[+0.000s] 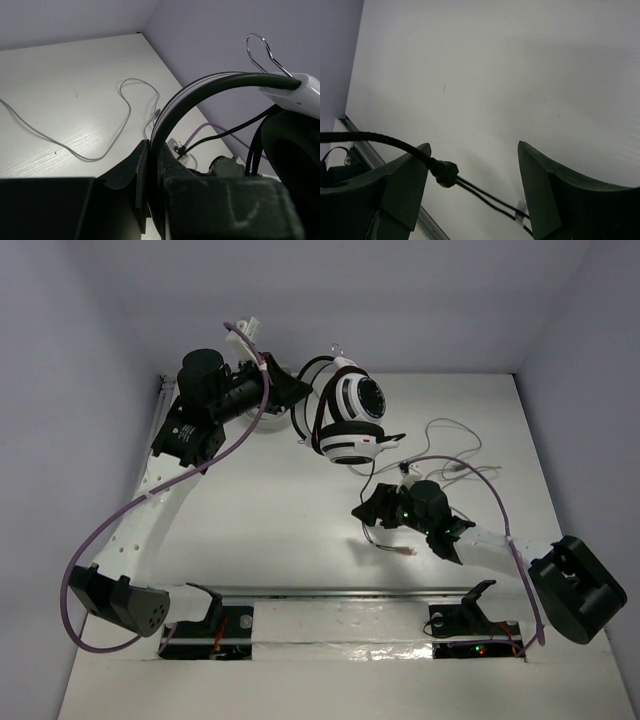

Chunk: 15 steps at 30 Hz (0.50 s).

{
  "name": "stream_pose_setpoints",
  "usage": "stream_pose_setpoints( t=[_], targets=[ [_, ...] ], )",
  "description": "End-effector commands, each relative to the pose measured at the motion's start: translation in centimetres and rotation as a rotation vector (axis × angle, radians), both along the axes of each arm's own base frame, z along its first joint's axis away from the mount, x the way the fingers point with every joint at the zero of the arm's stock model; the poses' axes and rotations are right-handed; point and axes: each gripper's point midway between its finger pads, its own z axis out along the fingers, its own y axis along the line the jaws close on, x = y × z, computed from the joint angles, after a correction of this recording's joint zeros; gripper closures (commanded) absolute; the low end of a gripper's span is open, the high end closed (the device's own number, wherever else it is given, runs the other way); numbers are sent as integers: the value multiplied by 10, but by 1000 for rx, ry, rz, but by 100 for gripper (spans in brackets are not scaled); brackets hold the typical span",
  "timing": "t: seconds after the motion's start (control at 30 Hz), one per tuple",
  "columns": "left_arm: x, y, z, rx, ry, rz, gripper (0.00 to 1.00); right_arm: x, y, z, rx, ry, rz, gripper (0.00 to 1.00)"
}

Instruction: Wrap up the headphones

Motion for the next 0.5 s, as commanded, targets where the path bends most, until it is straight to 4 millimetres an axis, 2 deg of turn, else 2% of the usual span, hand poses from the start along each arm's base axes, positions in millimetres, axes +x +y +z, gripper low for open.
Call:
stream_pose_setpoints(
  t=[0.0,0.03,0.13,0.27,0.47],
  targets=[
    [-6,0,50,-111,-92,-3,100,10,3,3,21,-16,-20,24],
    [-5,0,50,-111,-90,2,100,9,5,-4,15,2,-11,25],
    [-5,0,50,-117,-93,0,100,12,9,-6,24,12,-6,25],
    [1,5,47,-117,-88,32,100,4,13,-17,9,45,13,29],
    [11,15,54,-131,-100,107,100,-11,7,-27,13,90,-9,42]
  ],
)
